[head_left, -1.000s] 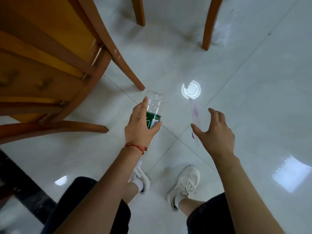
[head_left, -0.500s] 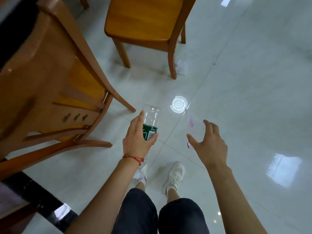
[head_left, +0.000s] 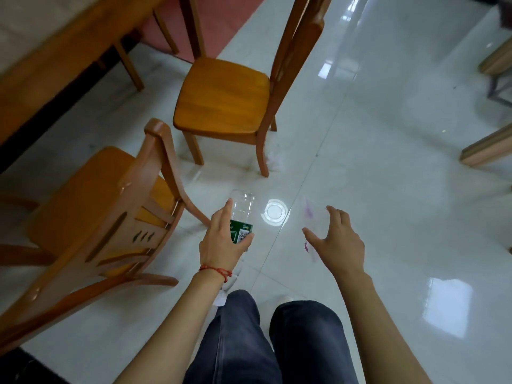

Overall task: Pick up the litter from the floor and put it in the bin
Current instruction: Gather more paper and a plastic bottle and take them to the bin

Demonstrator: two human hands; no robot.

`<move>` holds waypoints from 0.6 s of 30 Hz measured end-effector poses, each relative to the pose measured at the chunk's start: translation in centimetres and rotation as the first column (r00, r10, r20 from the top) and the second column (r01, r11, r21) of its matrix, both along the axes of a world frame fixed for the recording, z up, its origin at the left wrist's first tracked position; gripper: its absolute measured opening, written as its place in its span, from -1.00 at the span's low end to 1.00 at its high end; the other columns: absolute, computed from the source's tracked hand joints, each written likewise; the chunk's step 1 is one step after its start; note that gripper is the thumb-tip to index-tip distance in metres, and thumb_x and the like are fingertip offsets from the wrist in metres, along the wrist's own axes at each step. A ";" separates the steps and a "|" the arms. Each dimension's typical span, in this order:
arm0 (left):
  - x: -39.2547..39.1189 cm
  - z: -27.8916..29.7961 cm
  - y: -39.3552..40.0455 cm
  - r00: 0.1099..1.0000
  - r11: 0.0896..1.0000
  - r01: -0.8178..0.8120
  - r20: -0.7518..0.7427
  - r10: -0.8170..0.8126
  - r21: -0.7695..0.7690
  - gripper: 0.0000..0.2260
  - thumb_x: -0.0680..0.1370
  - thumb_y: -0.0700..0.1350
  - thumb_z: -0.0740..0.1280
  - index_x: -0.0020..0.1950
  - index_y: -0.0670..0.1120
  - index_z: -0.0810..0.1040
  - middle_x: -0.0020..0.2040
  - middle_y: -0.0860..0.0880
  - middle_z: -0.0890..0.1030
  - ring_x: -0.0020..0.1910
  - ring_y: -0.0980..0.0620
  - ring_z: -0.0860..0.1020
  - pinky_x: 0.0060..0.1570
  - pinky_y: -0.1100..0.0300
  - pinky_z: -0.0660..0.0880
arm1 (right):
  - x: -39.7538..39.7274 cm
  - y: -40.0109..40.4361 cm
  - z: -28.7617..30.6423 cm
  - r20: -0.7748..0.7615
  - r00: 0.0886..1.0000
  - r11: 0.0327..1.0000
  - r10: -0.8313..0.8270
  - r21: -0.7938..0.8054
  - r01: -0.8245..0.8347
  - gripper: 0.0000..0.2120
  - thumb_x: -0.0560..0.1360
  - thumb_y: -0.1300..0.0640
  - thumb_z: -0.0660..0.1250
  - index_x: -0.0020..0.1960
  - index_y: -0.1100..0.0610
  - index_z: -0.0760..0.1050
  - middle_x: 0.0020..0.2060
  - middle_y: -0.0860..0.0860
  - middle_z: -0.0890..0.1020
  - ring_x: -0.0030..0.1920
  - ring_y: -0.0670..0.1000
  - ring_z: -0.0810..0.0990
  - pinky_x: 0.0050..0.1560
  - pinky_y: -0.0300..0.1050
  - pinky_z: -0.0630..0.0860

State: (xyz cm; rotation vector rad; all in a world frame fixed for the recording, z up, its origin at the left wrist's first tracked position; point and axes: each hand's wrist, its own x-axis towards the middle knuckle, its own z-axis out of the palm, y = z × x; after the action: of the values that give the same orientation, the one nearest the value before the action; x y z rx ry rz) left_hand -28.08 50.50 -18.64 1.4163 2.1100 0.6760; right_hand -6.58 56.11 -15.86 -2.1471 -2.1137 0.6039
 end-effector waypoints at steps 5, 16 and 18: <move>0.1 1.0 1.4 0.997 0.997 -0.081 -0.007 0.081 0.009 -0.24 0.37 -0.01 0.47 0.46 -0.06 0.14 0.31 -0.15 0.40 0.15 -0.14 0.48 -0.12 0.02 0.55 | -1.0 3.3 1.0 -0.024 0.992 0.992 0.122 0.015 -0.122 -0.35 0.41 -0.19 0.30 0.36 0.11 0.22 0.32 0.04 0.36 -0.05 0.14 0.58 -0.23 -0.13 0.34; 6.9 1.1 0.6 0.849 0.853 -0.522 -0.075 0.522 0.028 -0.27 0.33 -0.03 0.52 0.40 -0.11 0.26 0.25 -0.19 0.46 0.13 -0.17 0.49 -0.12 0.03 0.51 | -0.2 11.9 1.5 -0.065 0.796 0.798 0.602 -0.002 -0.603 -0.36 0.41 -0.17 0.32 0.35 0.11 0.22 0.31 0.03 0.37 -0.01 0.14 0.57 -0.19 -0.11 0.38; 8.5 1.0 -0.3 0.805 0.808 -0.589 -0.073 0.588 0.008 -0.27 0.33 -0.02 0.51 0.41 -0.08 0.24 0.26 -0.15 0.44 0.13 -0.15 0.49 -0.12 0.00 0.52 | -0.1 12.5 1.8 -0.062 0.745 0.746 0.665 0.002 -0.666 -0.37 0.41 -0.16 0.33 0.34 0.11 0.23 0.29 0.04 0.38 -0.02 0.15 0.57 -0.20 -0.11 0.38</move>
State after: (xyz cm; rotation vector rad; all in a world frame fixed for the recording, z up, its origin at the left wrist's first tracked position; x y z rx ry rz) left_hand -19.61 50.16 -17.63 0.7553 2.6292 0.8387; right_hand -6.64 68.64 -14.05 -1.2834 -2.8340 0.7121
